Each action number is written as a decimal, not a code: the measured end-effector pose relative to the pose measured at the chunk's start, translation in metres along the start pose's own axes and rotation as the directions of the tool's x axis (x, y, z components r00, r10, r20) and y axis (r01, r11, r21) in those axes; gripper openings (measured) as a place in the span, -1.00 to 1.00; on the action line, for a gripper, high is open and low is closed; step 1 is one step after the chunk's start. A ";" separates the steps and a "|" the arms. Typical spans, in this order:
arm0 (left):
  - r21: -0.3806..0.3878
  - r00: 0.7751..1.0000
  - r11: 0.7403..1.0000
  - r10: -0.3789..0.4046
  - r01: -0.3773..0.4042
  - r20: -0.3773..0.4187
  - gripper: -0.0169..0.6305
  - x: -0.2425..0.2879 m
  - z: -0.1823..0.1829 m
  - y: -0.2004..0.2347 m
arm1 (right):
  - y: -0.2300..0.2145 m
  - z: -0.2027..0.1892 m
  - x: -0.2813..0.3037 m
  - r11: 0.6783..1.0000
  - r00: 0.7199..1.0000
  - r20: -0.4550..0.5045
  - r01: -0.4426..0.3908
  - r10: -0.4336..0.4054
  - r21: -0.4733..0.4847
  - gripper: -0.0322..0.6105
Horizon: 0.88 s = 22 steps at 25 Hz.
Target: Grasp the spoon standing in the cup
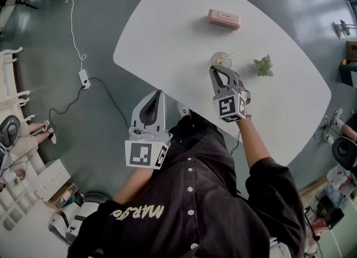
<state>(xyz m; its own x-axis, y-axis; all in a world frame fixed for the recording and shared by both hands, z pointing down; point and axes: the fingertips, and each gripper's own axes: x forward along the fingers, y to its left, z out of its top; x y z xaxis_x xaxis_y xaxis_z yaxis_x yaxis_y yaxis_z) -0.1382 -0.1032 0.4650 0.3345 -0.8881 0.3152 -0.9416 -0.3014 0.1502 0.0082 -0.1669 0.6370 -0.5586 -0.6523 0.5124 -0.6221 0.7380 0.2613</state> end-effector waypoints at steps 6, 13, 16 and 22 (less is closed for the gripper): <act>0.000 1.000 1.000 0.001 -0.001 0.019 -0.92 0.002 0.007 0.002 | -0.016 0.005 -0.004 0.999 0.999 0.023 0.026 -0.027 0.042 -0.87; 0.003 0.999 1.000 -0.010 0.010 0.050 -0.92 0.001 0.016 -0.001 | -0.028 0.020 -0.022 0.991 0.996 0.074 0.036 -0.046 0.132 -0.87; 0.006 0.998 1.000 -0.019 0.019 0.068 -0.92 0.001 0.024 -0.003 | -0.037 0.037 -0.031 0.986 0.992 0.112 0.038 -0.056 0.162 -0.87; 0.010 0.994 0.999 -0.037 0.037 0.107 -0.92 0.002 0.037 -0.008 | -0.051 0.058 -0.055 0.973 0.984 0.156 0.054 -0.090 0.223 -0.87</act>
<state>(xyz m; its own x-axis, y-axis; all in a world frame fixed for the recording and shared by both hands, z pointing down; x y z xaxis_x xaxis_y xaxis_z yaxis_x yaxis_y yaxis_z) -0.1315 -0.1149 0.4298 0.3635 -0.9082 0.2074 -0.9291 -0.3371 0.1524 0.0386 -0.1791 0.5477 -0.5791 -0.7348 0.3531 -0.7577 0.6449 0.0994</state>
